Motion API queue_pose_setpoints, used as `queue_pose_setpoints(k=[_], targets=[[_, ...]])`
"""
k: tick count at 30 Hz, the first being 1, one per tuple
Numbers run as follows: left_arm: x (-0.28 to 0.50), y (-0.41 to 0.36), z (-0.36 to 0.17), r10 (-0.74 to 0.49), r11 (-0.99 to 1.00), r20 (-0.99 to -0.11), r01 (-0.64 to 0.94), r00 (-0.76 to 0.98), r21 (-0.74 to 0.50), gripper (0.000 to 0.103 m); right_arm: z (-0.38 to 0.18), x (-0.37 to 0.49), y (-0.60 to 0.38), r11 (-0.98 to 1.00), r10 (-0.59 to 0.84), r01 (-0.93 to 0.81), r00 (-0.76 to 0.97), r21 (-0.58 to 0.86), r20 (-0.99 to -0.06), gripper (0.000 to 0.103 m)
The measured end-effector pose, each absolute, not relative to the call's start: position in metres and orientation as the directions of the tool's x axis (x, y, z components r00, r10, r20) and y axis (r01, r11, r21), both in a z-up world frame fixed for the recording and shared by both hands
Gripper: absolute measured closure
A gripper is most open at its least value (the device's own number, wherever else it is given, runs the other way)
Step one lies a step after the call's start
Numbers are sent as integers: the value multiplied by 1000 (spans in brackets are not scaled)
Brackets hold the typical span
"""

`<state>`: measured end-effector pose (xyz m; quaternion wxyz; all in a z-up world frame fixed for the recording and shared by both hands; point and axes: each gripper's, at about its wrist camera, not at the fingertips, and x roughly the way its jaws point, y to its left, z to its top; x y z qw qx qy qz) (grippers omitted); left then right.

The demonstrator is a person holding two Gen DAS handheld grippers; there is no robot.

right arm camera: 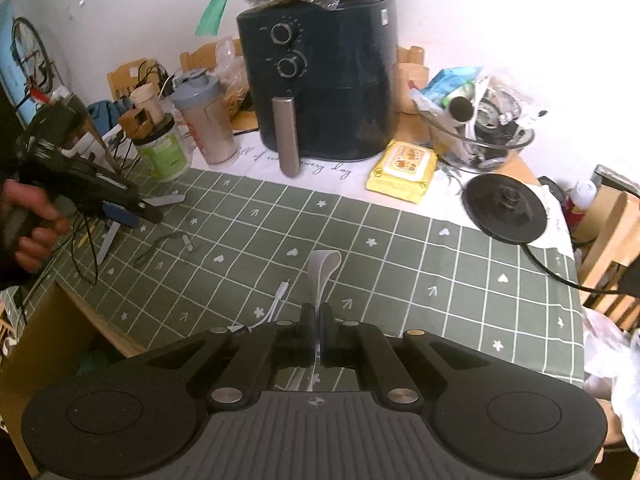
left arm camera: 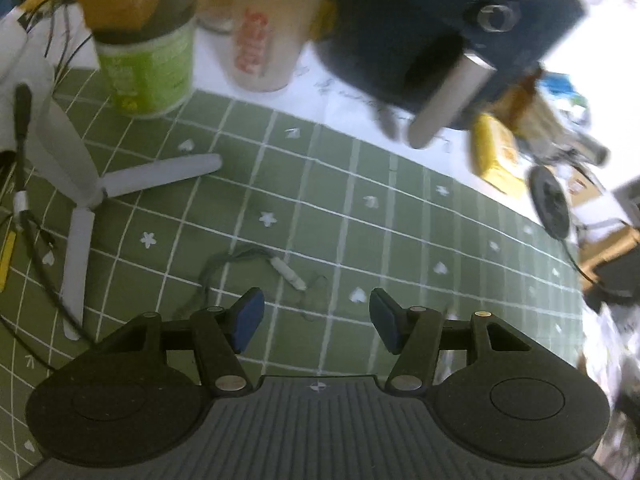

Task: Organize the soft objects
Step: 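Lift the white cable off the mat with the right gripper, then grasp the black cable with white plug using the left gripper while the right gripper holds the white cable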

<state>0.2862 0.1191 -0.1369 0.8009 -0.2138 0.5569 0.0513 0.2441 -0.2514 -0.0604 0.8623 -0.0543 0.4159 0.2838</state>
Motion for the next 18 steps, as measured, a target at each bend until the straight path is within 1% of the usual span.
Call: queue_pose_setpoints(k=[4, 9, 11, 12, 14, 16, 17, 18], targets=[[301, 122, -157, -124, 898, -930, -359, 347, -254, 47, -56, 240, -260, 845, 441, -513, 508, 151, -740, 99], [315, 124, -180, -127, 889, -943, -386, 307, -245, 49, -54, 235, -268, 858, 430, -491, 521, 153, -737, 99], [319, 123, -187, -117, 893, -950, -388, 289, -228, 57, -54, 233, -271, 861, 428, -484, 522, 157, -738, 99], [321, 124, -191, -116, 895, -954, -388, 277, -221, 59, -54, 231, -271, 862, 427, -482, 523, 157, -738, 99], [324, 124, -198, -126, 894, -957, -389, 260, -223, 67, -55, 229, -273, 865, 424, -476, 524, 159, -739, 99], [325, 123, -202, -150, 894, -956, -379, 251, -240, 73, -56, 226, -275, 870, 421, -466, 525, 164, -740, 99], [325, 122, -203, -151, 897, -957, -373, 248, -238, 78, -57, 225, -276, 871, 419, -462, 524, 167, -741, 99], [324, 120, -204, -139, 903, -960, -366, 245, -224, 81, -58, 224, -276, 874, 417, -457, 524, 167, -743, 99]])
